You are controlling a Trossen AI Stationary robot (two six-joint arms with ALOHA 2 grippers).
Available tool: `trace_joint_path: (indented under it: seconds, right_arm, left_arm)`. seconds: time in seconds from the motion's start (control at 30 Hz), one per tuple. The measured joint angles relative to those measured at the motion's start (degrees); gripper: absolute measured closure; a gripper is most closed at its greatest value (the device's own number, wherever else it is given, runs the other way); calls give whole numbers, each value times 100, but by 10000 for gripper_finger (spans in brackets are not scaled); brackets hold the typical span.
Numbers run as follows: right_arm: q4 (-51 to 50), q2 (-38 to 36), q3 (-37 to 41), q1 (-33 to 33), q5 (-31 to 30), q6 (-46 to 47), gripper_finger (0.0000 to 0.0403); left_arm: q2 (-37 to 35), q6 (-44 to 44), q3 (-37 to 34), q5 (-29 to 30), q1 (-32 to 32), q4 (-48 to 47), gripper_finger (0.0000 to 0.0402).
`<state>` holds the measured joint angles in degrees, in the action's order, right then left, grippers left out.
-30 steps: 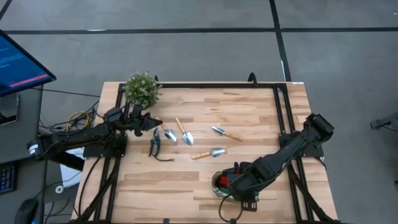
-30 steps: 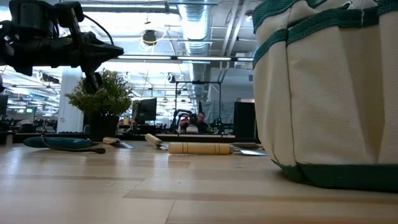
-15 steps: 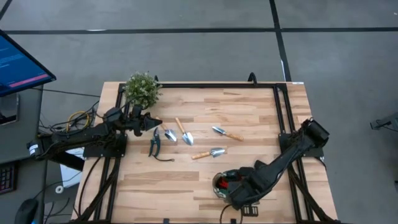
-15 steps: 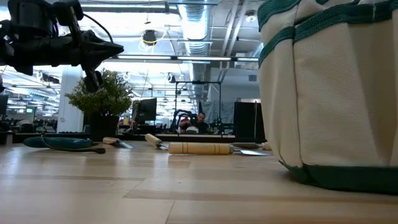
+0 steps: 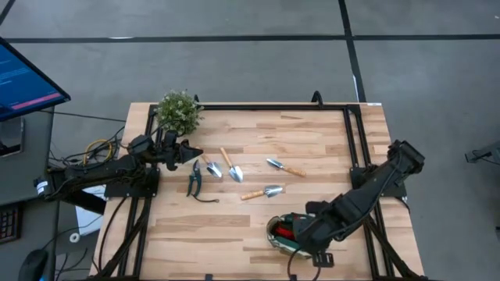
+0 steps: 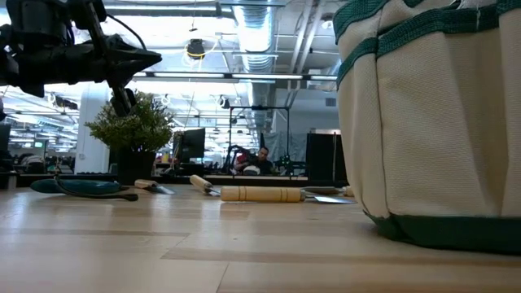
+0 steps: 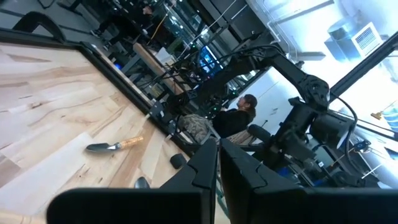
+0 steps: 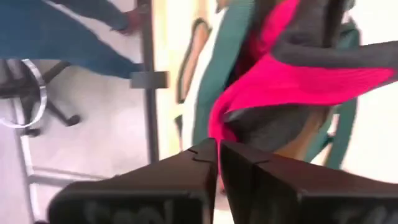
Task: Pick & Place Garden tools in Gardening bag
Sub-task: Put the red glove into the gardening bag
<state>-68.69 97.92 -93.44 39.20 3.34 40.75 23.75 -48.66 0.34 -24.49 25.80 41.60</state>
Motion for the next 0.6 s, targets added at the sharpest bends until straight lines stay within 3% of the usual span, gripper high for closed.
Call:
trace_joint_path:
  seconds: [0.13,0.33,0.6]
  right_arm:
    - [189,168,-4,-111,-511,182,401]
    - [-72,112,-473,-282,-1886,221,402]
    - [-353,798,-467,-319,-1071,288,403]
  left_arm:
    - [0,-3,2,-2,-1,7,384]
    - [-2,-111,2,-4,0,201,384]
    - [-2,-136,2,-8,0,543,384]
